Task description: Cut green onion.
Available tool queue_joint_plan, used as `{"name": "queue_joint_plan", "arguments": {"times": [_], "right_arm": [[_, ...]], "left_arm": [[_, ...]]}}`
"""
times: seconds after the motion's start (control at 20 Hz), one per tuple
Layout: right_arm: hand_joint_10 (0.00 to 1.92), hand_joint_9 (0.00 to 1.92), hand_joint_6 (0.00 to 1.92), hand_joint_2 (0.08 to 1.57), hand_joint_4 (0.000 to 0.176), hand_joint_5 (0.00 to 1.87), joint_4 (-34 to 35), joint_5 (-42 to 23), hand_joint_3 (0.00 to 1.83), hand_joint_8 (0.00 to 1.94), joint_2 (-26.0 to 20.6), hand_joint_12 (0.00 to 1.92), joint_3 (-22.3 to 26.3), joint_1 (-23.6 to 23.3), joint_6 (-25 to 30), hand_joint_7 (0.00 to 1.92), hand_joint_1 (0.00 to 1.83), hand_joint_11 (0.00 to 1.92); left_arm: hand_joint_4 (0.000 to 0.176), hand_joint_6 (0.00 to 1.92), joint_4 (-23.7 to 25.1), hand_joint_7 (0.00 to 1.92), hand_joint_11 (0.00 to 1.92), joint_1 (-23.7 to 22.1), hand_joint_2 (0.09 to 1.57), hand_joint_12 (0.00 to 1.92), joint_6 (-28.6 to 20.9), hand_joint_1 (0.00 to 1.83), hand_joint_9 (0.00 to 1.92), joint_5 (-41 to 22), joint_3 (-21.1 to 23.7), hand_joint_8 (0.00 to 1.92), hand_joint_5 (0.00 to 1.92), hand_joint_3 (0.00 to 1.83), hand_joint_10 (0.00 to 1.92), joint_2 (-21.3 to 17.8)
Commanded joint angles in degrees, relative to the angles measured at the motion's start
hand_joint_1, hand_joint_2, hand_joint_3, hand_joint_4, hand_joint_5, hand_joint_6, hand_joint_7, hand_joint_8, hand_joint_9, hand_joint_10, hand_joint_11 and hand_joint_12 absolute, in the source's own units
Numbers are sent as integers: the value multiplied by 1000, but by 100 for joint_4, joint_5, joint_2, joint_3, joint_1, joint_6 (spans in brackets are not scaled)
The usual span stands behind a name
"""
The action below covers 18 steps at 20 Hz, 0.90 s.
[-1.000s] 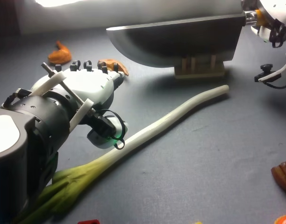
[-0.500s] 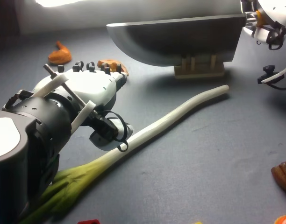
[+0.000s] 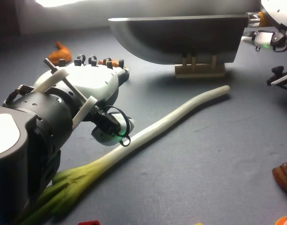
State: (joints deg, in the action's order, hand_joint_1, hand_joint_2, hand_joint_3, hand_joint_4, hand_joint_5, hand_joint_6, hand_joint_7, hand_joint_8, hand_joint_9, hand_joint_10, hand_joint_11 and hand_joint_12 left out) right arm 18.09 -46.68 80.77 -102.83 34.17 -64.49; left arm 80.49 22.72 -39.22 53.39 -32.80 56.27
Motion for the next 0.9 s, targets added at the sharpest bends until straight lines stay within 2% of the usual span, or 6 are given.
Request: {"name": "queue_joint_plan", "arguments": {"times": [0.0,0.1,0.45,0.6,0.75,0.85], "right_arm": [[27,223,2,939,48,74,-32,-645,0,0,-74,994,-44,-17,13,124,897,0],[8,151,0,928,68,3,-130,-589,0,3,-102,765,-44,-19,13,84,916,0],[0,0,0,815,78,0,-648,-171,0,0,-304,19,-42,-146,54,0,935,0],[0,0,0,798,69,0,-840,1,0,0,-386,0,-37,-253,215,0,847,0],[0,0,0,789,85,0,-1089,61,0,0,-594,0,161,-367,426,0,791,0],[0,0,0,829,88,0,-1292,61,4,0,-795,0,427,-453,509,0,775,0]], "left_arm": [[0,4,448,132,0,-58,1334,281,8,626,93,93,-9,5,117,5,7,0],[0,2,448,107,0,-58,1356,296,8,569,73,93,-3,1,85,13,2,-8],[0,6,397,120,0,-115,1396,333,8,501,89,95,14,4,107,11,6,-2],[0,2,380,112,0,-132,1417,223,8,450,77,95,13,2,105,13,0,-5],[0,2,351,110,0,-173,1413,119,8,464,66,96,15,3,103,4,4,-4],[0,4,347,125,0,-180,1394,248,9,512,94,97,18,3,114,0,8,-3]]}}
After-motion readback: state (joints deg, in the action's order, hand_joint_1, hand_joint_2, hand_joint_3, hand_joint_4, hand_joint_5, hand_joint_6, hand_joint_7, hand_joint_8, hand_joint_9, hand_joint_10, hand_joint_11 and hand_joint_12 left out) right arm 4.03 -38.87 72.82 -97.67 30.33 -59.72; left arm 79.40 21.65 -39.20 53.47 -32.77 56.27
